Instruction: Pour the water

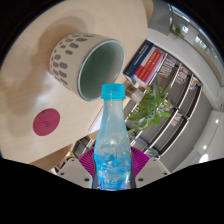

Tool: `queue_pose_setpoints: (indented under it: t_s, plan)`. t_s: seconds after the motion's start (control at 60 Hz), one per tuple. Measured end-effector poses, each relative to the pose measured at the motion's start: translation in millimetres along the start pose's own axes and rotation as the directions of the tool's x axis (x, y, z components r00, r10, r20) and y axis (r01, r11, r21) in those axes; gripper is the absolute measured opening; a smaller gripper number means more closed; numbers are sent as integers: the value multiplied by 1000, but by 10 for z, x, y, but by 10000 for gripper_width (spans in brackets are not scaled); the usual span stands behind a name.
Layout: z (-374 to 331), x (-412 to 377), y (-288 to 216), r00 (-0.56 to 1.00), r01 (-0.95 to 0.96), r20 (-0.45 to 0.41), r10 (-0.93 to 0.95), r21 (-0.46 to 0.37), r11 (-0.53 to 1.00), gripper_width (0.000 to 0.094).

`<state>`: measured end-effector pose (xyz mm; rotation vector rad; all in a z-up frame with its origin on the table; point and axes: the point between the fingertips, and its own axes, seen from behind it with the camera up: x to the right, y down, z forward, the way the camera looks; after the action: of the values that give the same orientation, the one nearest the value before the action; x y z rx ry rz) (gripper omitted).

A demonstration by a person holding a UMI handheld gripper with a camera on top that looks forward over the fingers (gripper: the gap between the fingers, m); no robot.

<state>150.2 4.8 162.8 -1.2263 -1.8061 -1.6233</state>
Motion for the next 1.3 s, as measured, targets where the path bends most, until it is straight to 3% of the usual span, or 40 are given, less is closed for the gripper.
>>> queue_pose_setpoints:
  t_s: [0.25, 0.333, 0.417, 0.533, 0.667, 0.8, 0.883, 1.083, 1.3]
  plan:
    - [-29, 202, -210, 990, 127, -68, -125, 19, 992, 432]
    - [-66, 218, -278, 998, 18, -54, -15, 59, 998, 431]
    - [-197, 385, -387, 971, -231, -25, 236, 138, 963, 430]
    - [-396, 741, -351, 773, -628, 44, 633, 199, 752, 447]
    - [-529, 966, -122, 346, -931, 113, 931, 169, 325, 450]
    - [-559, 1022, 100, -115, -980, 188, 975, 138, -142, 450]
    - [-415, 828, 183, -312, -933, 226, 923, 109, -342, 449]
    - [-100, 75, 228, -447, -886, 206, 871, 32, -463, 449]
    - [195, -524, -198, -489, -868, 227, 842, -37, -495, 448]
